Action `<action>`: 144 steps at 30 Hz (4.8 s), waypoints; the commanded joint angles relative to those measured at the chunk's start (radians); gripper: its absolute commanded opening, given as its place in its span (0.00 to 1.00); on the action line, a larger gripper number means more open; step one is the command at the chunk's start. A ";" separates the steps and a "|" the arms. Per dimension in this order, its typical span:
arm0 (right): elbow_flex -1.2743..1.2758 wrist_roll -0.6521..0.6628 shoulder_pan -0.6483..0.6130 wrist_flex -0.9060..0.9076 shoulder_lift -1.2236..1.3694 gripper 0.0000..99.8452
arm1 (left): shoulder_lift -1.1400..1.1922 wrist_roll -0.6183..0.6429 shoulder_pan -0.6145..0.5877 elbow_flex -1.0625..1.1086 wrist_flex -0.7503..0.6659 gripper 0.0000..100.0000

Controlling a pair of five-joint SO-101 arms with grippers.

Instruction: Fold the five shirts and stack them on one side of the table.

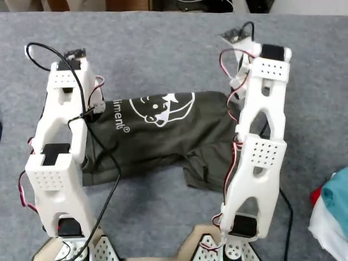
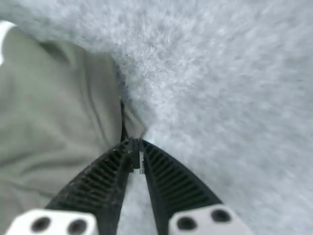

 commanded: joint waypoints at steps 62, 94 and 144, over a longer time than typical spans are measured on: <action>2.092 0.819 -0.108 -0.308 -1.595 0.14 | -1.497 -0.351 -0.052 1.192 -0.100 0.02; 2.397 0.689 -0.306 -0.586 -1.667 0.25 | -1.330 -0.345 -0.239 1.200 -0.118 0.02; 1.710 0.692 -0.208 -0.460 -1.353 0.01 | -1.337 -0.348 -0.241 1.191 -0.081 0.02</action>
